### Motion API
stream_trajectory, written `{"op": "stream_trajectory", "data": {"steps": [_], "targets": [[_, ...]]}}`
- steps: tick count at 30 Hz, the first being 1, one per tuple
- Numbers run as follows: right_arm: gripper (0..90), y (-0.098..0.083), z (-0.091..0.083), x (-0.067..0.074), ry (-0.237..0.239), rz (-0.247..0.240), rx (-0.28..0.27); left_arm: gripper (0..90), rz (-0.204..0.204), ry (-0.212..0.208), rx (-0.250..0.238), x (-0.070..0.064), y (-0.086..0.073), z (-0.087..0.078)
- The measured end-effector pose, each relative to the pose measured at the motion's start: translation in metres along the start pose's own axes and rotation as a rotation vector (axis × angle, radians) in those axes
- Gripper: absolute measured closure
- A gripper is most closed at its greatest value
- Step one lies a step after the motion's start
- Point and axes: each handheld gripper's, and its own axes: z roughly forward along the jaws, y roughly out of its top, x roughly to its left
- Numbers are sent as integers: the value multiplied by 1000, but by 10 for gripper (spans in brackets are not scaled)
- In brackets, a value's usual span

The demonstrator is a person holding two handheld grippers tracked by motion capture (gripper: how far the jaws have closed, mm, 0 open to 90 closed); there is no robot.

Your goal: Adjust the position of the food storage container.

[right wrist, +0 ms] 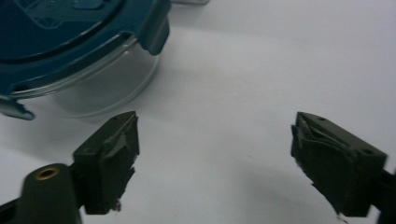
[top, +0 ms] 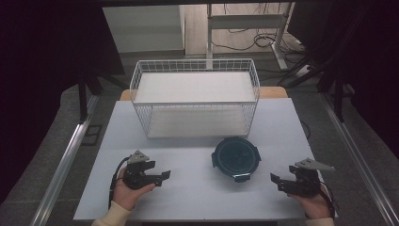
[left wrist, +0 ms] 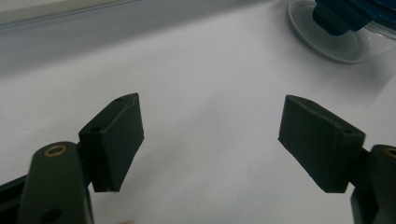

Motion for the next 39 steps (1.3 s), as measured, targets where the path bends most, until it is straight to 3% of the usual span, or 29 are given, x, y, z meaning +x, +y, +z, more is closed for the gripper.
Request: {"op": "stream_trajectory", "data": {"steps": [2, 6, 9, 12, 19, 24, 29, 34, 35, 39], "targets": [[176, 2, -2, 0, -1, -7, 0, 215, -12, -8, -9, -1, 1, 1], [205, 7, -4, -1, -7, -1, 6, 213, 27, -14, -3, -6, 3, 1], [236, 9, -5, 1, 0, -14, 19, 214, 23, -20, -8, -5, 3, 0], [266, 18, -8, 9, 9, -58, 42, 216, 32, -23, -11, -4, 3, -1], [333, 39, -12, 18, 14, -90, 48, 216, 31, -27, -14, -5, 5, -1], [404, 61, -12, 24, 43, -113, 28, 217, 31, -20, -28, -6, 5, -4], [633, 76, -6, 26, 44, -121, 10, 219, 38, -17, -34, -7, 5, -4], [770, 77, 0, 24, 32, -150, 38, 219, 29, -10, -39, -5, 5, -5], [841, 74, 1, 21, 28, -153, 51, 220, 30, -10, -37, -5, 6, -5], [886, 67, 3, 16, 20, -154, 74, 220, 31, -7, -36, -5, 5, -4]]}}
